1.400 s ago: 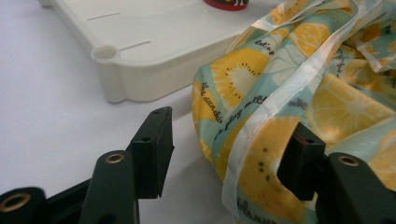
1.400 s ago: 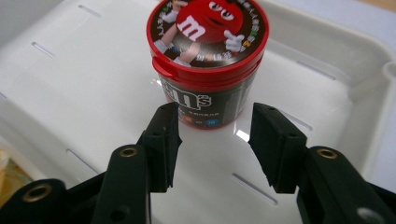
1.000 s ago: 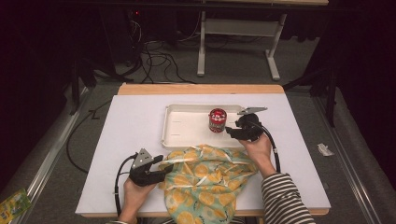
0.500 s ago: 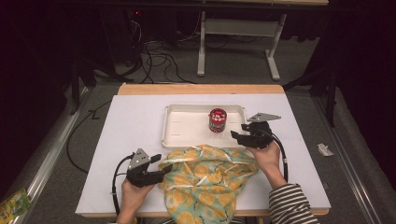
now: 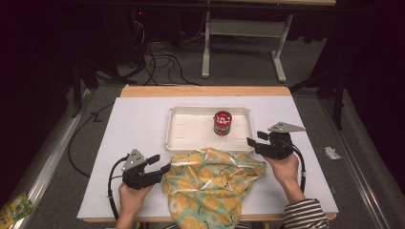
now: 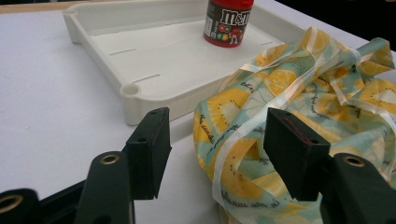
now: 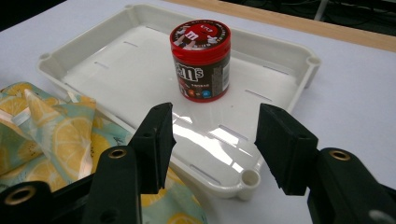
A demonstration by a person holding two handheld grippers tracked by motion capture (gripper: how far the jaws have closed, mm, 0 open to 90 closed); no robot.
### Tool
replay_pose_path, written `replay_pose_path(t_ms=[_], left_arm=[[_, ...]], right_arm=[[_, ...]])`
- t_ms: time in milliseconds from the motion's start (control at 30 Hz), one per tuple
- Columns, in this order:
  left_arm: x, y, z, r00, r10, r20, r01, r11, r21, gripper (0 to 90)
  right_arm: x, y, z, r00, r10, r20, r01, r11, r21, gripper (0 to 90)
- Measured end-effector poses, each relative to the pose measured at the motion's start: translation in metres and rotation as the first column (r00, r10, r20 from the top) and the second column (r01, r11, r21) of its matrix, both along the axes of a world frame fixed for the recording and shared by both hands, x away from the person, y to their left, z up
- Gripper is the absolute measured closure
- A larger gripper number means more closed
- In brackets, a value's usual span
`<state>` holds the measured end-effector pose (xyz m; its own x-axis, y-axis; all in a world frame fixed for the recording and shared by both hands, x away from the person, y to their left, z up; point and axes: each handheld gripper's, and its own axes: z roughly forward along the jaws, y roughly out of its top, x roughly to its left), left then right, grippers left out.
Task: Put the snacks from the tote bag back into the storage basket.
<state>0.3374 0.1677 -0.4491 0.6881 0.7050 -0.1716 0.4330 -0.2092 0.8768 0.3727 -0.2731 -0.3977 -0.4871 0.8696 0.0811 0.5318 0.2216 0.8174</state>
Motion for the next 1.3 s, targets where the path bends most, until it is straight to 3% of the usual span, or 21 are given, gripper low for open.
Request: replay_pose_path(t_ms=[367, 533, 700, 1033, 1133, 1233, 1300], left_arm=[[-0.006, 0.012, 0.0, 0.9992, 0.039, 0.008, -0.039, 0.9991, 0.016, 43.4], [-0.008, 0.021, -0.004, 0.9976, 0.068, -0.012, -0.068, 0.9976, 0.006, 43.5], [-0.007, 0.027, -0.007, 0.9946, 0.102, -0.022, -0.102, 0.9948, -0.006, 43.6], [-0.006, 0.03, -0.006, 0.9938, 0.109, -0.025, -0.109, 0.9939, -0.014, 43.0], [-0.005, 0.032, -0.005, 0.9927, 0.118, -0.026, -0.118, 0.9925, -0.029, 42.7], [-0.005, 0.037, -0.004, 0.9924, 0.12, -0.026, -0.122, 0.9899, -0.072, 42.5], [-0.005, 0.038, -0.003, 0.9918, 0.126, -0.022, -0.127, 0.9892, -0.073, 42.5]], right_arm=[[-0.024, -0.028, -0.006, 0.9988, -0.044, 0.02, 0.043, 0.999, 0.022, 47.2], [-0.032, -0.036, -0.014, 0.9985, -0.054, 0.007, 0.054, 0.999, 0.007, 47.0], [-0.038, -0.047, -0.022, 0.9969, -0.078, -0.01, 0.078, 0.997, 0.024, 47.0], [-0.047, -0.063, -0.032, 0.9922, -0.124, -0.004, 0.124, 0.991, 0.057, 47.0], [-0.049, -0.067, -0.034, 0.9909, -0.134, -0.007, 0.134, 0.989, 0.067, 47.0], [-0.05, -0.071, -0.038, 0.9893, -0.145, -0.008, 0.146, 0.987, 0.07, 47.0], [-0.051, -0.073, -0.041, 0.9886, -0.15, -0.009, 0.151, 0.986, 0.068, 47.0]])
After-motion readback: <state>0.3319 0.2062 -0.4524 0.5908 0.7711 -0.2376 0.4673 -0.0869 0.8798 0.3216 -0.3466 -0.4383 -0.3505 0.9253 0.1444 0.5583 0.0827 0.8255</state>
